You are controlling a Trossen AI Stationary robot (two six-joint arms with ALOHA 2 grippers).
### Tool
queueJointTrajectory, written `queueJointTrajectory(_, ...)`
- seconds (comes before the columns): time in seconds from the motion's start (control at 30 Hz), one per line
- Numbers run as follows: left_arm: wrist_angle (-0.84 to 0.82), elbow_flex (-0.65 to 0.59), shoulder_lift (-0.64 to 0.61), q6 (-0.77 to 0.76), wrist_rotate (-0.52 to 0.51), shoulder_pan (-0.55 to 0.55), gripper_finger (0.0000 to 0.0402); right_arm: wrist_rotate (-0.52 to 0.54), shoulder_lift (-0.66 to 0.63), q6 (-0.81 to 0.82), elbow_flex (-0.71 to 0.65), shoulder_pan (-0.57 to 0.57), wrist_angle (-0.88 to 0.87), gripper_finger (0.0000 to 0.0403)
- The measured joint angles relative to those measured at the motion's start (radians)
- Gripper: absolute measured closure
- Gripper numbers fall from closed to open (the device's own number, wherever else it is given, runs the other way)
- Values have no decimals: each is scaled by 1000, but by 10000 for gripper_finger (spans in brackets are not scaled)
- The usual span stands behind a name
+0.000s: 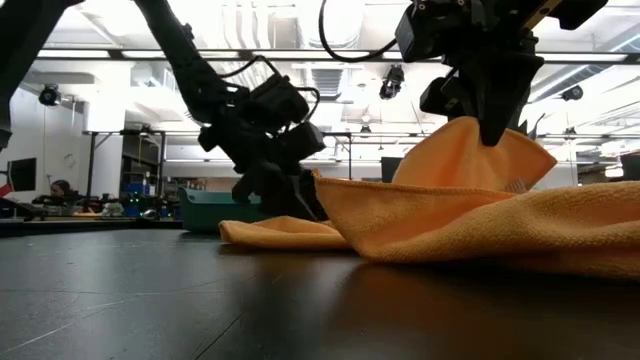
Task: Fold microfiber towels
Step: Fold the top orange microfiber cloth
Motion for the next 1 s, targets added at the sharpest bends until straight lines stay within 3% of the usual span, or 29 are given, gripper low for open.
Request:
queueJointTrajectory(0.6,-337,-2,-126,31,-20,1,350,0,0,-2,0,0,-5,394)
queueJointTrajectory(0.9,-407,-3,-214,31,-38,5,392,0,0,1,0,0,-5,394)
queueJointTrajectory(1.0,-481,-3,-243,29,-115,4,400,1,0,1,0,0,-4,394)
